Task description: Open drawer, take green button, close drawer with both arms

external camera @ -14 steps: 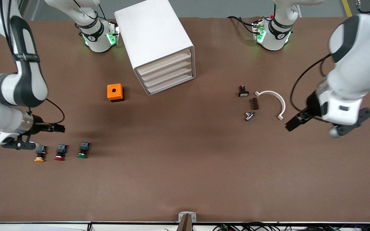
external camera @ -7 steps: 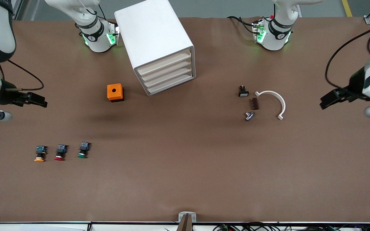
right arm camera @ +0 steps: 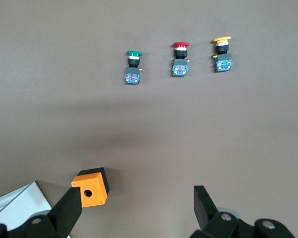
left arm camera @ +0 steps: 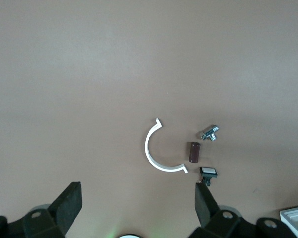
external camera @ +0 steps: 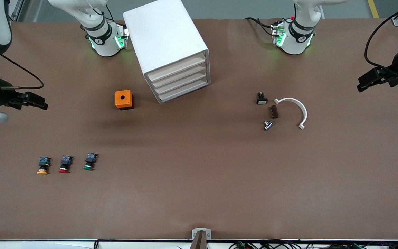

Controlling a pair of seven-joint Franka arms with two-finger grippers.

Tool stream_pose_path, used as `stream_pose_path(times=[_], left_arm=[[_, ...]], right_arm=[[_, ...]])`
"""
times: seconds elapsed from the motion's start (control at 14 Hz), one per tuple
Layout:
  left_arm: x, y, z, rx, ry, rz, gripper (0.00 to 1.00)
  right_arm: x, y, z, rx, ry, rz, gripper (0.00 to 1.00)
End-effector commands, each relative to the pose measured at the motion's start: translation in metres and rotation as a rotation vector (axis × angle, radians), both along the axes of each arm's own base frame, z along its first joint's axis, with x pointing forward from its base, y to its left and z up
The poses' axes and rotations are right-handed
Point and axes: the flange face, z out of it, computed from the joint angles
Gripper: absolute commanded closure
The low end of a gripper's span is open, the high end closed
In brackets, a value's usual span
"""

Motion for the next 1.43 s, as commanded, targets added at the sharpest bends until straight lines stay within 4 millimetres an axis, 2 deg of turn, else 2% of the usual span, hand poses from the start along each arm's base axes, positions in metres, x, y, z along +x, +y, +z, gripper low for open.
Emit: stream_pose_path(times=[0.0, 0.21, 0.43, 0.71, 0.93, 1.14, 1.36], left_arm=[[-0.018, -0.007, 0.009, -0.007, -0.022, -0.039, 0.0], [-0.019, -0.025, 0.004, -0.003, -0.019, -0.099, 0.0], [-0.02, -0.028, 0.0, -0.002, -0.011, -0.107, 0.0], [-0.021, -0.031, -0.001, -0.005, -0.006, -0.111, 0.0], [-0.025, -0.051, -0.006, 0.001, 0.004, -0.132, 0.0], [-0.025, -0.05, -0.007, 0.001, 0.003, -0.131, 0.0], [-0.025, -0.049, -0.013, 0.002, 0.013, -0.131, 0.0]], right_arm=[[0.002, 0.012, 0.019, -0.078, -0.025, 0.051, 0.0], [0.002, 0.007, 0.02, -0.07, -0.024, 0.036, 0.0], [0.008, 0.008, 0.053, -0.074, -0.068, 0.031, 0.0], [0.002, 0.006, 0.089, -0.073, -0.078, 0.021, 0.0], [-0.01, -0.001, 0.089, -0.021, -0.008, -0.016, 0.0], [-0.022, 0.003, 0.087, -0.018, 0.055, -0.1, 0.0], [-0.027, 0.009, 0.103, -0.023, 0.001, -0.075, 0.0]])
